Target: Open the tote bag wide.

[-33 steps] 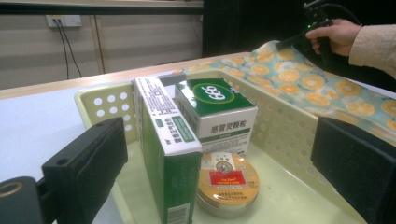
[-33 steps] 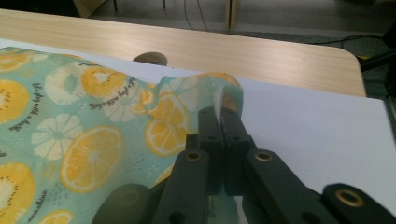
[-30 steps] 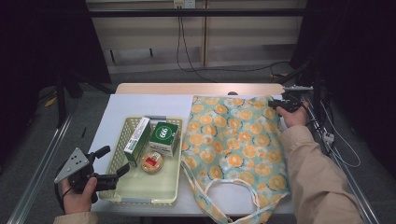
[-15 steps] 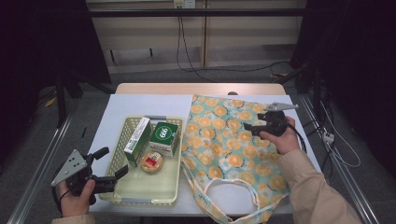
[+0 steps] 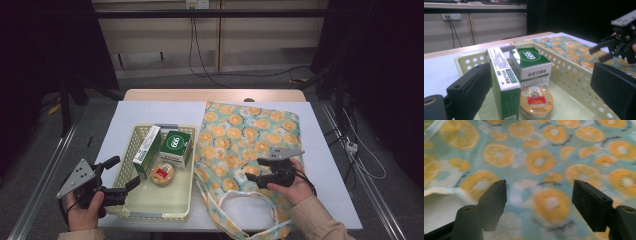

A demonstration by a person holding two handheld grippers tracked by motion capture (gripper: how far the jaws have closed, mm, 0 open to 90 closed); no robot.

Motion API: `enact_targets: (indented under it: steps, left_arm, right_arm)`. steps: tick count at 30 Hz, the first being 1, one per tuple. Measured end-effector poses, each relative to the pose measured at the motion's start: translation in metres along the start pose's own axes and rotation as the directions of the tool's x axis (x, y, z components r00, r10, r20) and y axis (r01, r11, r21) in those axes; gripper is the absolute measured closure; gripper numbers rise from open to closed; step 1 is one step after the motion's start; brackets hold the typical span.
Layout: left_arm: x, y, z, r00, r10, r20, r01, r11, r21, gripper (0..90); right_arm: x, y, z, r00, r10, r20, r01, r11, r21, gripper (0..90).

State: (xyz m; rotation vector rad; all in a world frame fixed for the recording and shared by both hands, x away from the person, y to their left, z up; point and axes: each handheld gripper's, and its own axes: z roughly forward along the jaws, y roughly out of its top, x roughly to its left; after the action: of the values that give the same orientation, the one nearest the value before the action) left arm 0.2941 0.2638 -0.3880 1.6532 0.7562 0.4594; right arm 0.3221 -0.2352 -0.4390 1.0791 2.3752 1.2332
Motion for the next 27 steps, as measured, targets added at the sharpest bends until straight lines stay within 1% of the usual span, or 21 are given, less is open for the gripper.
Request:
enact_targets:
  steps: [1,2,3,4,5,6,8,9,11,12,13,14,15,16,17,19,20,21,22,24,27]
  left_arm:
    - [0.000,0.000,0.000,1.0000,0.000,-0.001,0.000,1.0000,-0.001,3.6]
    - [0.000,0.000,-0.001,1.0000,-0.003,-0.003,0.003,1.0000,-0.004,3.6]
    - [0.000,0.000,-0.001,1.0000,-0.002,-0.004,0.002,1.0000,-0.004,3.6]
    - [0.000,0.001,-0.001,1.0000,0.003,-0.001,-0.003,1.0000,0.001,3.6]
    - [-0.001,0.001,0.000,1.0000,0.006,0.001,-0.006,1.0000,-0.001,3.6]
    - [-0.001,0.001,0.000,1.0000,0.005,-0.001,-0.005,1.0000,-0.002,3.6]
    - [-0.002,0.002,-0.001,0.9999,0.011,-0.001,-0.011,0.9999,0.002,3.6]
    - [-0.002,0.002,-0.001,0.9999,0.014,0.001,-0.014,0.9999,0.001,3.6]
    - [-0.002,0.002,-0.002,0.9999,0.011,-0.001,-0.011,0.9999,-0.003,3.6]
    - [-0.002,0.002,-0.002,0.9999,0.011,-0.003,-0.011,0.9999,-0.003,3.6]
    - [-0.001,0.002,-0.003,0.9999,0.011,-0.002,-0.011,0.9999,-0.003,3.6]
    - [-0.002,0.002,-0.004,0.9999,0.010,-0.004,-0.010,0.9999,-0.004,3.6]
    - [-0.001,0.002,-0.004,0.9999,0.011,-0.007,-0.011,0.9999,-0.004,3.6]
    - [-0.001,0.002,-0.005,1.0000,0.007,-0.007,-0.007,1.0000,-0.006,3.6]
    - [-0.002,0.002,-0.005,1.0000,0.006,-0.006,-0.006,1.0000,-0.008,3.6]
    - [-0.001,0.002,-0.005,1.0000,0.008,-0.005,-0.008,0.9999,-0.007,3.6]
    - [-0.001,0.002,-0.005,0.9999,0.009,-0.005,-0.009,0.9999,-0.006,3.6]
    - [-0.001,0.002,-0.005,0.9999,0.008,-0.006,-0.008,0.9999,-0.006,3.6]
    - [-0.001,0.003,-0.005,0.9999,0.007,-0.007,-0.007,0.9999,-0.009,3.6]
    - [-0.001,0.004,-0.005,0.9999,0.017,-0.001,-0.017,0.9998,-0.009,3.6]
    - [-0.004,0.004,-0.003,0.9999,0.017,0.004,-0.017,0.9998,-0.007,3.6]
  right_arm:
    - [0.000,0.000,0.000,1.0000,0.000,0.000,0.000,1.000,0.000,30.5]
    - [0.011,-0.003,0.002,0.9996,-0.015,-0.022,0.015,1.000,0.004,29.2]
    - [0.011,-0.003,0.002,0.9996,-0.015,-0.022,0.015,1.000,0.004,29.2]
    - [0.016,-0.003,0.003,0.9990,-0.027,-0.035,0.028,1.000,0.007,29.2]
    - [0.025,-0.004,0.007,0.9960,-0.050,-0.074,0.052,0.999,0.017,29.7]
    - [0.029,-0.003,0.009,0.9931,-0.070,-0.094,0.073,0.997,0.025,31.2]
    - [0.038,-0.003,0.014,0.9871,-0.103,-0.123,0.109,0.993,0.044,32.4]
    - [0.038,-0.003,0.014,0.9871,-0.103,-0.123,0.109,0.993,0.044,32.4]
    - [0.047,-0.004,0.021,0.9800,-0.139,-0.142,0.149,0.987,0.063,32.5]
    - [0.055,-0.005,0.030,0.9730,-0.176,-0.149,0.191,0.977,0.092,38.5]
    - [0.055,-0.005,0.030,0.9730,-0.176,-0.149,0.191,0.977,0.092,38.5]
    - [0.061,-0.005,0.037,0.9694,-0.205,-0.134,0.219,0.971,0.100,43.4]
    - [0.061,-0.003,0.038,0.9708,-0.195,-0.139,0.210,0.973,0.097,58.8]
    - [0.061,-0.003,0.038,0.9708,-0.195,-0.139,0.210,0.973,0.097,58.8]
    - [0.057,-0.001,0.041,0.9726,-0.201,-0.117,0.211,0.974,0.081,76.1]
    - [0.052,0.000,0.044,0.9727,-0.185,-0.140,0.196,0.978,0.069,87.3]
    - [0.050,0.001,0.046,0.9758,-0.164,-0.144,0.175,0.982,0.065,89.5]
    - [0.047,0.002,0.048,0.9768,-0.149,-0.154,0.160,0.985,0.063,89.9]
    - [0.044,0.004,0.050,0.9794,-0.131,-0.153,0.142,0.988,0.062,90.0]
    - [0.038,0.009,0.055,0.9851,-0.097,-0.142,0.106,0.992,0.062,90.0]
    - [0.027,0.019,0.062,0.9915,-0.061,-0.115,0.067,0.996,0.051,90.0]
